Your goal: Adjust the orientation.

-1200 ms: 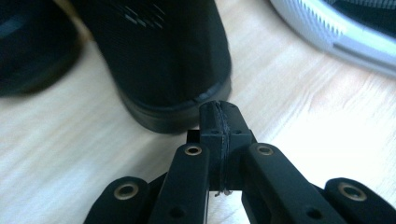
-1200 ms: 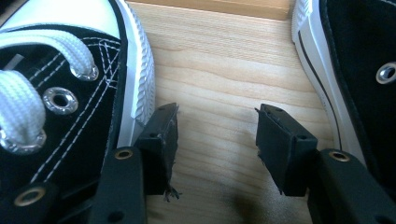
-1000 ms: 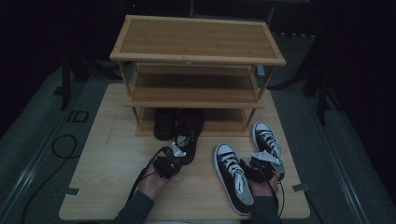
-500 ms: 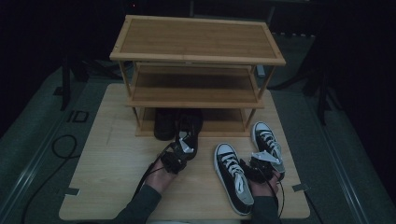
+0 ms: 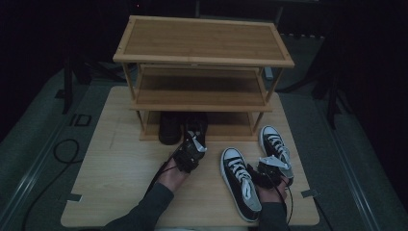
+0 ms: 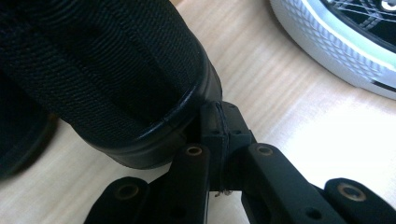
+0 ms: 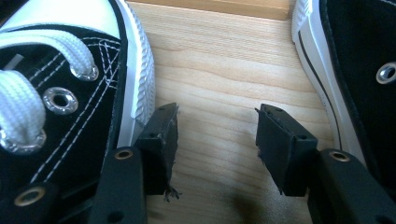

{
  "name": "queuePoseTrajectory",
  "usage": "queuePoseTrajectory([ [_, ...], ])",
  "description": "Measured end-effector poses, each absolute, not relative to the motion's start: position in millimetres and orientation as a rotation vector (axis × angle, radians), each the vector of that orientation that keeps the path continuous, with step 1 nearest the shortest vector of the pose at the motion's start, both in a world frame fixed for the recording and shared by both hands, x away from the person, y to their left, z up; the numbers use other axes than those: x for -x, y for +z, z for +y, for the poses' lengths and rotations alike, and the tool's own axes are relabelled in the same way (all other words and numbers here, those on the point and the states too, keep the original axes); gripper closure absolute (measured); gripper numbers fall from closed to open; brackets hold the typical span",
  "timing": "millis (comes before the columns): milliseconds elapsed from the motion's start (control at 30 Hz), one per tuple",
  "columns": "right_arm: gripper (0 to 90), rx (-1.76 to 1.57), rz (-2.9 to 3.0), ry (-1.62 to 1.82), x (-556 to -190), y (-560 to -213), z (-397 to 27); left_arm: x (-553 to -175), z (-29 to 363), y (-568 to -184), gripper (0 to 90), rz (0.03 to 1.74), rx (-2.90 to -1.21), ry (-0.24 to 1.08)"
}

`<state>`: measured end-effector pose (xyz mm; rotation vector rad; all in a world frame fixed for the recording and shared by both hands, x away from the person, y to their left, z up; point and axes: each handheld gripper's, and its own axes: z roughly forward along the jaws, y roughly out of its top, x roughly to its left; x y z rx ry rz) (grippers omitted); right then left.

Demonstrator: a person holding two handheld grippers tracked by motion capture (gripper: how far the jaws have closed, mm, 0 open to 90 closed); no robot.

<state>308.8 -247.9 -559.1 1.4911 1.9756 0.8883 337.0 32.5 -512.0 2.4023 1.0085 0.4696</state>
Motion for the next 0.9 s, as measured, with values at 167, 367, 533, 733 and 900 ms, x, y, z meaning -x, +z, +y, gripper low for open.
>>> queuePoseTrajectory([
  [167, 48.4, -1.493, 1.974, 0.890, -308.9, -559.1, -247.7, -349.7, 31.8, -511.1, 89.9, 1.042, -2.383, 0.470],
  [367, 48.4, -1.488, 1.976, 0.888, -309.0, -559.1, -248.0, -363.3, 32.4, -512.1, 89.9, 1.090, -2.359, 0.472],
  [533, 48.4, -1.491, 1.977, 0.888, -308.9, -559.0, -247.9, -370.8, 30.7, -512.2, 90.0, 1.093, -2.356, 0.462],
  [733, 48.4, -1.491, 1.977, 0.888, -308.9, -559.0, -247.9, -380.3, 26.1, -511.6, 90.0, 1.102, -2.341, 0.472],
  [900, 48.4, -1.491, 1.977, 0.888, -308.9, -559.0, -247.9, -390.8, 22.5, -512.8, 89.9, 1.118, -2.342, 0.497],
])
